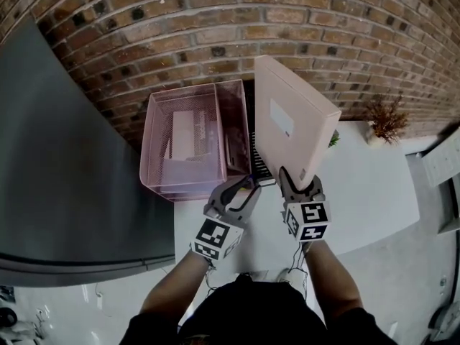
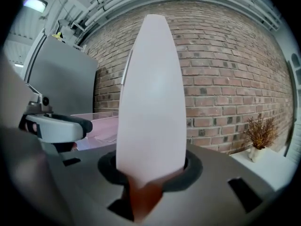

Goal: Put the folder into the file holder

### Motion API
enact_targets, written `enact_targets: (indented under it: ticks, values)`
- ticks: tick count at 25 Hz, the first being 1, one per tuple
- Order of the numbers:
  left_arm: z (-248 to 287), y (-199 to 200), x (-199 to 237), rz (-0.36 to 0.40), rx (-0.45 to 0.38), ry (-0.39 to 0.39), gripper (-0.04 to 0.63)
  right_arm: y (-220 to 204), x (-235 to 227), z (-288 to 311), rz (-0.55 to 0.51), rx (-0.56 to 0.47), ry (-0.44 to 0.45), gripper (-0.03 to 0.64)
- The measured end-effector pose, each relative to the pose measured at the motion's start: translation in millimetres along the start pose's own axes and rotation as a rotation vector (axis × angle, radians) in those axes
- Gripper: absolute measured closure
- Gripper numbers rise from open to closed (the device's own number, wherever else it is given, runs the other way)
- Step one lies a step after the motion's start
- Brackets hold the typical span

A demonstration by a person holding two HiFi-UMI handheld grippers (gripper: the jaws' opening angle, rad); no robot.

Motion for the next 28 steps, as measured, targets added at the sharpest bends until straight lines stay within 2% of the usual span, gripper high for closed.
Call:
enact_targets:
  ticks: [20, 28]
  values:
    - [-14.5, 4.7, 5.5, -0.027, 0.002, -0.005, 0.462, -42.5, 9.7, 77.7, 0.014, 0.076, -0.095, 0.476]
    - [-13.5, 5.7, 13.6, -0.066, 0.002, 0.007, 0.462, -39.9, 11.8, 100.8, 0.006, 0.028, -0.124, 0.471]
Point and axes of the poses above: the fingertips, and each gripper's own axes: z forward along the fingers, x to its left, y out of its top, the point moved 4 cm from there along -z, backward along the fingers, and after that the axes turned 4 degrees about -x, right-handed, at the moved point
